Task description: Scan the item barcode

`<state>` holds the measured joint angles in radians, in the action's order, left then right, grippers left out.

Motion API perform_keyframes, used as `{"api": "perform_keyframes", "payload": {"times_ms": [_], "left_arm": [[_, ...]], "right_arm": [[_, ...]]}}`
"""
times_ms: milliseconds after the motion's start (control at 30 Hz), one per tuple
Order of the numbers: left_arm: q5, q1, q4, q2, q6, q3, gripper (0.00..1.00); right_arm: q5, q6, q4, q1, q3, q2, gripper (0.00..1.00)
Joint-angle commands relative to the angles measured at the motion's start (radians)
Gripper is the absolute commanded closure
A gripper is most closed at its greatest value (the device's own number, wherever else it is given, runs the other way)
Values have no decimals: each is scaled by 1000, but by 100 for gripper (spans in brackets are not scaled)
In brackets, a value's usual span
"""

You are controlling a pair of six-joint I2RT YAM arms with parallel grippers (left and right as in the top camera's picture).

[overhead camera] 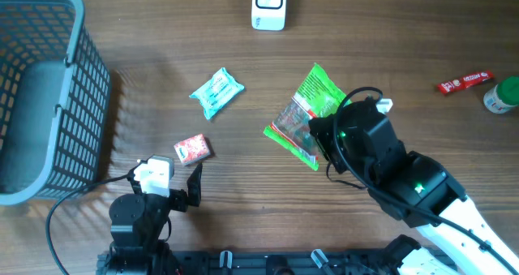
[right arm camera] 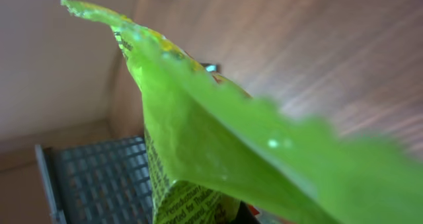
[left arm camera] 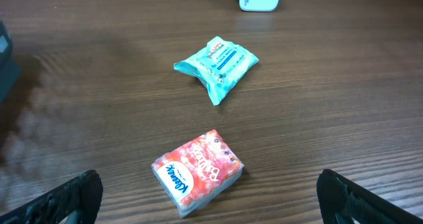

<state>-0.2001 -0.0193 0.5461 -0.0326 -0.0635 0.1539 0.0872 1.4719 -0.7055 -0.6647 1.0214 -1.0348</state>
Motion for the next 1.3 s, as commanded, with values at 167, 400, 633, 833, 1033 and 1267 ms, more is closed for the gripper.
{"api": "perform_keyframes", "payload": {"times_ms": [167, 400, 633, 833, 1033, 1267], "left_arm": [[-9, 5, -3, 7, -11, -5, 0], [-9, 5, -3, 7, -11, -5, 0], [-9, 5, -3, 7, -11, -5, 0], [-9, 5, -3, 7, -11, -5, 0], [-9, 5, -3, 7, -11, -5, 0], [-9, 5, -3, 7, -11, -5, 0]], "right_arm": [[183, -1064, 483, -2, 10, -171, 95], [182, -1648, 1557, 30, 11, -669, 95], [103, -1730, 1876, 142, 314, -1133, 95], [-15, -1669, 1696, 228, 745, -1399, 95], [-45, -1626, 1661, 254, 990, -1601, 95], [-121, -1592, 1603, 261, 1013, -1725, 95]]}}
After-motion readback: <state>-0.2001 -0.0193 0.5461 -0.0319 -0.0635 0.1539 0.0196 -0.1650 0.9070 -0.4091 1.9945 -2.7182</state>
